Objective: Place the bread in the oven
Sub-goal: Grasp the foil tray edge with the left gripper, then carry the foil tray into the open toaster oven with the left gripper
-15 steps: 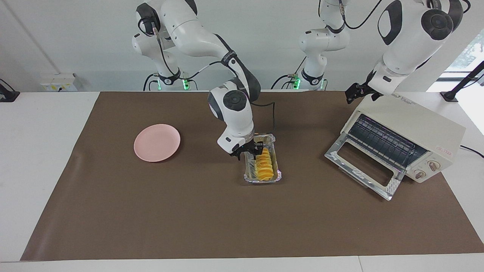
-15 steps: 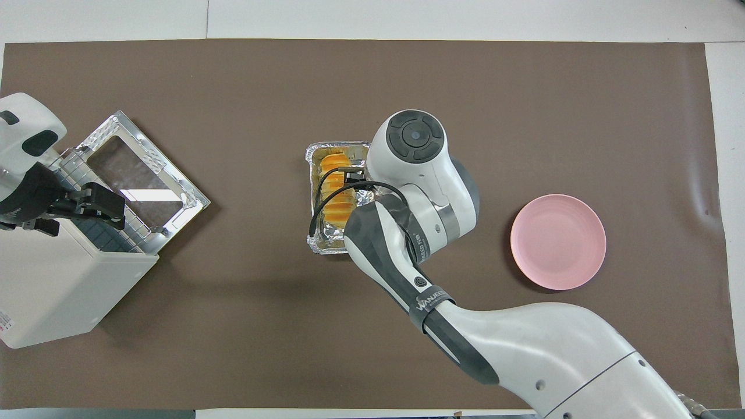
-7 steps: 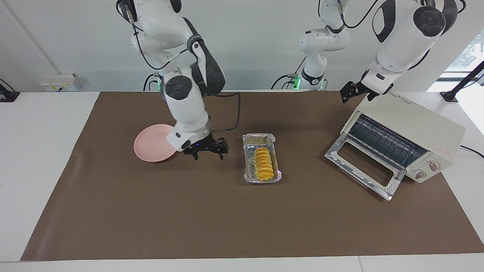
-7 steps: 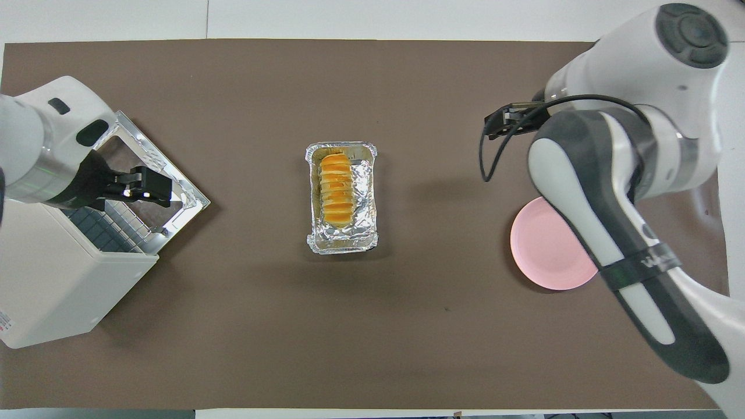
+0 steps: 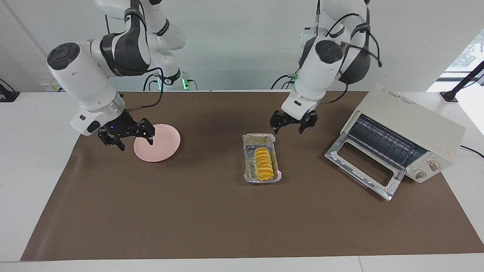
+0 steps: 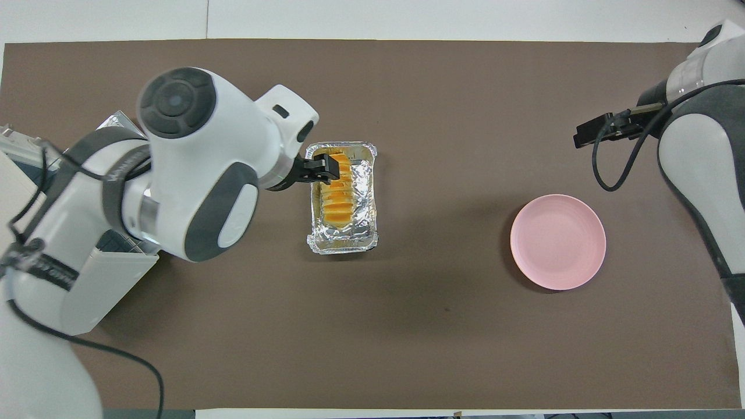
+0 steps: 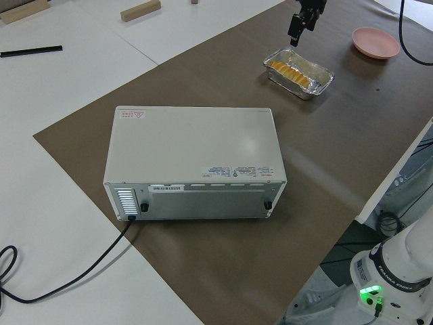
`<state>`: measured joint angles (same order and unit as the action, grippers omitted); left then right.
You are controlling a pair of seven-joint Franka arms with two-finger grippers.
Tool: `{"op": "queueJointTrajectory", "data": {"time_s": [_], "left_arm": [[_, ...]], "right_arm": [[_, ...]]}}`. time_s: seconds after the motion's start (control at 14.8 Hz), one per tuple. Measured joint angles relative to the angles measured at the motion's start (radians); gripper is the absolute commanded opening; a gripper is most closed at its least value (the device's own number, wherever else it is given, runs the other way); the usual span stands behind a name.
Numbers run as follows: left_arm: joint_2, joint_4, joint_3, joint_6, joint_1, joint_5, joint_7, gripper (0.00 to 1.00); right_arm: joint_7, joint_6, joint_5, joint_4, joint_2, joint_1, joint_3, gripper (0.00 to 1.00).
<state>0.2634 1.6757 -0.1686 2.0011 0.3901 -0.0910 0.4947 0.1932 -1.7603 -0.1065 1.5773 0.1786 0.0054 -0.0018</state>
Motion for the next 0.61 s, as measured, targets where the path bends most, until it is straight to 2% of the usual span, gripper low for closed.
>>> {"op": "queueJointTrajectory", "data": {"time_s": [0.13, 0.27, 0.47, 0.54, 0.61], "left_arm": [[0.097, -0.014, 0.001, 0.071, 0.064, 0.001, 0.009, 1.0], [0.184, -0.056, 0.011, 0.087, 0.129, 0.015, 0.033, 1.0], [0.264, -0.103, 0.019, 0.101, 0.18, 0.038, 0.089, 1.0], [0.271, -0.104, 0.02, 0.102, 0.182, 0.039, 0.1, 0.94], [0.274, -0.103, 0.022, 0.103, 0.182, 0.039, 0.11, 0.83]], "right_arm": [[0.046, 0.081, 0.034, 0.0, -0.047, -0.014, 0.0, 1.0], [0.059, 0.167, 0.074, 0.001, -0.104, -0.02, 0.0, 1.0], [0.06, 0.235, 0.109, 0.022, -0.187, -0.021, 0.001, 1.0], [0.06, 0.238, 0.12, 0.042, -0.212, -0.023, 0.001, 1.0], [0.06, 0.24, 0.129, 0.065, -0.235, -0.03, 0.001, 1.0]]}}
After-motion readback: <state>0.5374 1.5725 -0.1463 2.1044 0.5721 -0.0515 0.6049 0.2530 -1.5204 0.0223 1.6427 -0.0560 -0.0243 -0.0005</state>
